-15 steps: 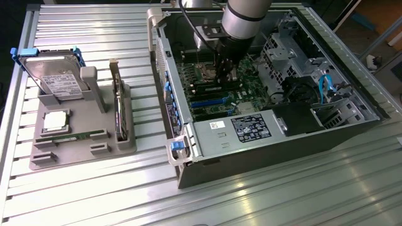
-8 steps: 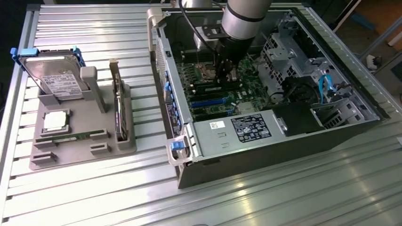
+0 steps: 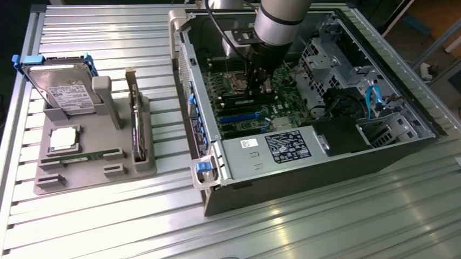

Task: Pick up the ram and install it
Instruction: 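Press down the ram until it locks into place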

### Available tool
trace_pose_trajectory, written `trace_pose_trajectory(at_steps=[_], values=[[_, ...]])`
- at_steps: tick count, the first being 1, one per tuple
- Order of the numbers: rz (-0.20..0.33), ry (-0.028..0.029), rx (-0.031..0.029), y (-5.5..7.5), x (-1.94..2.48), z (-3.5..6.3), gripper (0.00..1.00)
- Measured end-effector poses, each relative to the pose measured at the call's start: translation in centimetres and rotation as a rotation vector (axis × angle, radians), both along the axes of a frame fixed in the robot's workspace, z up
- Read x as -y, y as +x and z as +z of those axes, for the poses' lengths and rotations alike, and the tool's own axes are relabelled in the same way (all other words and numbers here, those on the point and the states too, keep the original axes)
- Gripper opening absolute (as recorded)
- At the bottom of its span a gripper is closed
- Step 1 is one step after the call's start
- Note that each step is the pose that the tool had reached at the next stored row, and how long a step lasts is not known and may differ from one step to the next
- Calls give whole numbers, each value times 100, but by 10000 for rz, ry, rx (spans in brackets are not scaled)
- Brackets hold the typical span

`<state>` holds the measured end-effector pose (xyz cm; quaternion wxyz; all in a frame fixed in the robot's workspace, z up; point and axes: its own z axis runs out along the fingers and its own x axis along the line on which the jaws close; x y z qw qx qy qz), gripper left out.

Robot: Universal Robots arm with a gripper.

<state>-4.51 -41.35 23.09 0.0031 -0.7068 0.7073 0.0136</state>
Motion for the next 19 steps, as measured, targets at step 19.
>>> trace_pose_trajectory(at_steps=[19], values=[[3,-1,8,-80,2,63,11]])
